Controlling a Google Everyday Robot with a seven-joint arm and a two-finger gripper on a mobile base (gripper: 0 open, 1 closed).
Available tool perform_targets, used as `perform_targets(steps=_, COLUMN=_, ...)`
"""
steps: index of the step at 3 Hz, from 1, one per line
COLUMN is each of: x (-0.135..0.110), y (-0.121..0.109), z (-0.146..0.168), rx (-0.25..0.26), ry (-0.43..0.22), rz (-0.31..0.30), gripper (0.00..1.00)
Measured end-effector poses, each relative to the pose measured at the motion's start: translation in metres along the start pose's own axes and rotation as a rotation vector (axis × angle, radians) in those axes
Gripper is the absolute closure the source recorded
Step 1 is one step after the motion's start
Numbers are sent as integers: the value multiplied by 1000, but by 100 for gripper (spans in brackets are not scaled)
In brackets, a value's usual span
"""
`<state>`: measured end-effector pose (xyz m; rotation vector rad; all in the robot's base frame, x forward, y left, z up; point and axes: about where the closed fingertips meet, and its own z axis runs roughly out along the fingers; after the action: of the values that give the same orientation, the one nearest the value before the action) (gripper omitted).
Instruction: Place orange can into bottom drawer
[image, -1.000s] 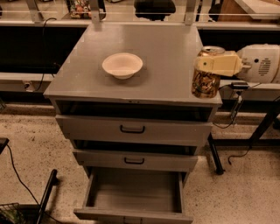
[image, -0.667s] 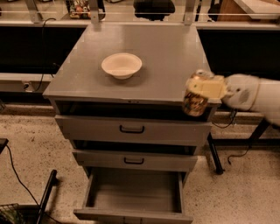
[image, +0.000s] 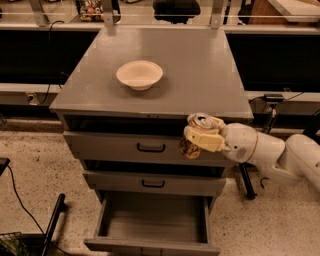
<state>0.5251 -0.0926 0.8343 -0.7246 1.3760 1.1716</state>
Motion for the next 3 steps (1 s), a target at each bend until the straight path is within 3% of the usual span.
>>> perform_targets(steps=1, x=17, y=27, z=-6, rx=-35, ry=10, rz=-148, gripper=100)
perform_targets(steps=2, x=17, y=27, z=-6, rx=-35, ry=10, rz=-148, gripper=100)
perform_targets(steps=3, x=59, y=10, z=6, rx=-23, ry=30, rz=-157, gripper=100)
